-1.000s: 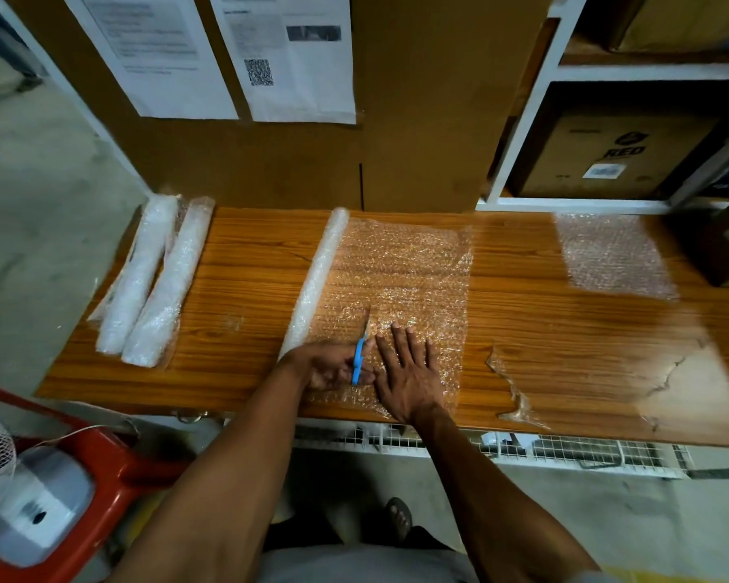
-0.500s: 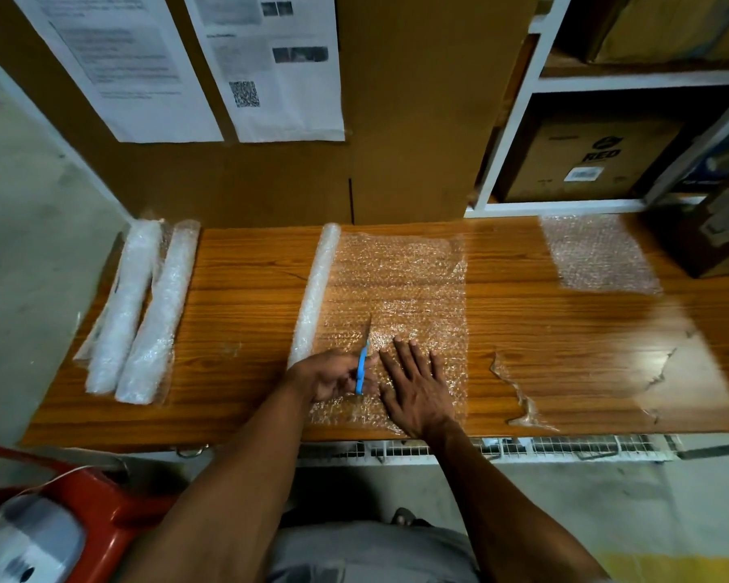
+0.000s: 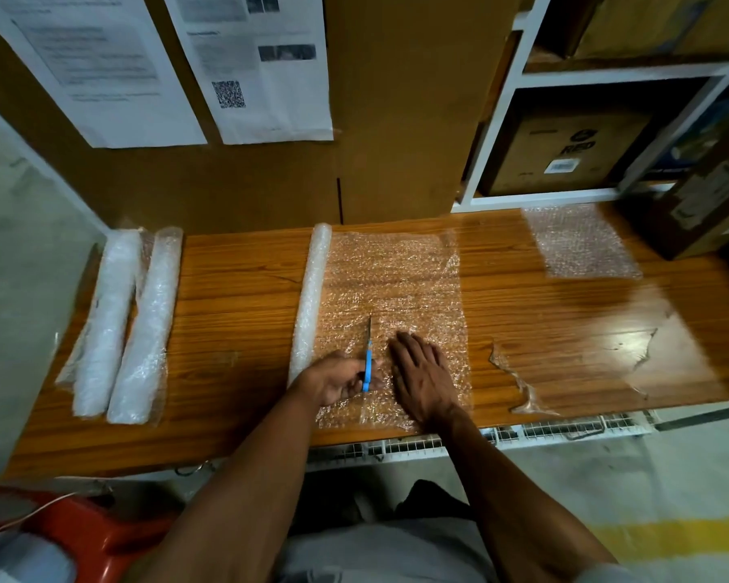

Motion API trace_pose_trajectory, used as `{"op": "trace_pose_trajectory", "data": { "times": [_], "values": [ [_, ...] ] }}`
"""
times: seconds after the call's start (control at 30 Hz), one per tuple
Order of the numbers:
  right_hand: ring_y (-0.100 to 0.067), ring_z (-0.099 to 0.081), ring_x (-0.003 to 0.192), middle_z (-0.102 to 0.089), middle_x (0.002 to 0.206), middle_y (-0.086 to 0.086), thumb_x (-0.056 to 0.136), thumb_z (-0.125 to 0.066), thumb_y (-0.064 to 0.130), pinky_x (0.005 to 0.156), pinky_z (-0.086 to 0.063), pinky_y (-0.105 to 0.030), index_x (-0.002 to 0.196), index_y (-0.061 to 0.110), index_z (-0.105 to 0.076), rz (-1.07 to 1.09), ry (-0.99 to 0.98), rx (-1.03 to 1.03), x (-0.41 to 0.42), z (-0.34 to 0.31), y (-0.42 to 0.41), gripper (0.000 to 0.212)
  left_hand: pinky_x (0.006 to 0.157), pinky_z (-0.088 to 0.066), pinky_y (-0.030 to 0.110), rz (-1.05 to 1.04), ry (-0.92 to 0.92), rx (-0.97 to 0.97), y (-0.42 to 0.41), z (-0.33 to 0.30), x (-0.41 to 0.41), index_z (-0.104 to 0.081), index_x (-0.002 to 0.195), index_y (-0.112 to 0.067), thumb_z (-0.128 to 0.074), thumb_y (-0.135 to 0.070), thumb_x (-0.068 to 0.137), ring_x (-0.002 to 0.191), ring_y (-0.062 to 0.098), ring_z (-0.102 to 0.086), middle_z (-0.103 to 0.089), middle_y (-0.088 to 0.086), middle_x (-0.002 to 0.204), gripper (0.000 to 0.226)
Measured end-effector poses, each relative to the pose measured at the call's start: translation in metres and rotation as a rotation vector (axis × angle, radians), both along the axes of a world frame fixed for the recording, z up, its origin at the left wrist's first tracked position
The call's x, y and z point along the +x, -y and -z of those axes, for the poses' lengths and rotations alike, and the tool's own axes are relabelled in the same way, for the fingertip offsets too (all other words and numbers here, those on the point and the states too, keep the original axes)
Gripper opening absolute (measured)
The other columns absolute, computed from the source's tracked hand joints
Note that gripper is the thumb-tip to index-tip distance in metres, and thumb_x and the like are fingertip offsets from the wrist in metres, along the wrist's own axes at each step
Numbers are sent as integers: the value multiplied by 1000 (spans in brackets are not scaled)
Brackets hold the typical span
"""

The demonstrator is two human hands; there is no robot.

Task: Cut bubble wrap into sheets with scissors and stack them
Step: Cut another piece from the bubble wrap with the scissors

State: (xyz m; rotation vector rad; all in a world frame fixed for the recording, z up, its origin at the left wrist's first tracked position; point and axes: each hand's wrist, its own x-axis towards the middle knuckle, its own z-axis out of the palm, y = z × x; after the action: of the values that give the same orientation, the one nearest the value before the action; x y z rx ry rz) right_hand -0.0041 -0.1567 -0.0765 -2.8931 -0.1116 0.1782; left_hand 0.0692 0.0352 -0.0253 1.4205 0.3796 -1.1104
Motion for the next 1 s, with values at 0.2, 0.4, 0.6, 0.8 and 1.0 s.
{"op": "trace_pose_trajectory", "data": {
  "times": [0.2,0.4,0.6,0.8,1.0],
  "values": [
    [-26,18,159,19,173,-1,108,-1,57,129,9,-55,167,28,9,42,-73,-25,30,1,9,67,44,-49,13,17,-30,-3,-3,0,2,-65,118,4,-74,-19,95,76,16,-77,-76,22,107,34],
    [-27,18,160,18,173,-3,106,0,61,128,2,-60,167,27,8,34,-71,-92,36,11,15,70,40,-46,14,39,-43,-15,-4,-6,8,-63,126,3,-71,-17,97,85,20,-77,-75,23,113,37],
    [-27,16,161,13,175,-3,108,-4,60,128,2,-60,168,26,2,34,-42,-116,34,13,16,69,43,-48,12,88,-65,-2,3,-14,22,-64,118,7,-69,-22,98,80,19,-78,-76,22,111,35],
    [-26,12,162,8,175,-2,108,-6,59,128,-2,-61,168,26,-2,44,-25,-100,34,16,17,69,43,-47,11,88,-81,22,13,-17,31,-66,112,1,-65,-24,100,81,16,-78,-77,16,103,29],
    [-25,19,160,16,174,-2,106,0,61,128,5,-59,168,27,6,44,-25,-102,32,13,16,71,40,-46,12,41,-52,35,21,-12,37,-64,109,5,-61,-15,103,73,21,-78,-74,22,101,20]
  ]
}}
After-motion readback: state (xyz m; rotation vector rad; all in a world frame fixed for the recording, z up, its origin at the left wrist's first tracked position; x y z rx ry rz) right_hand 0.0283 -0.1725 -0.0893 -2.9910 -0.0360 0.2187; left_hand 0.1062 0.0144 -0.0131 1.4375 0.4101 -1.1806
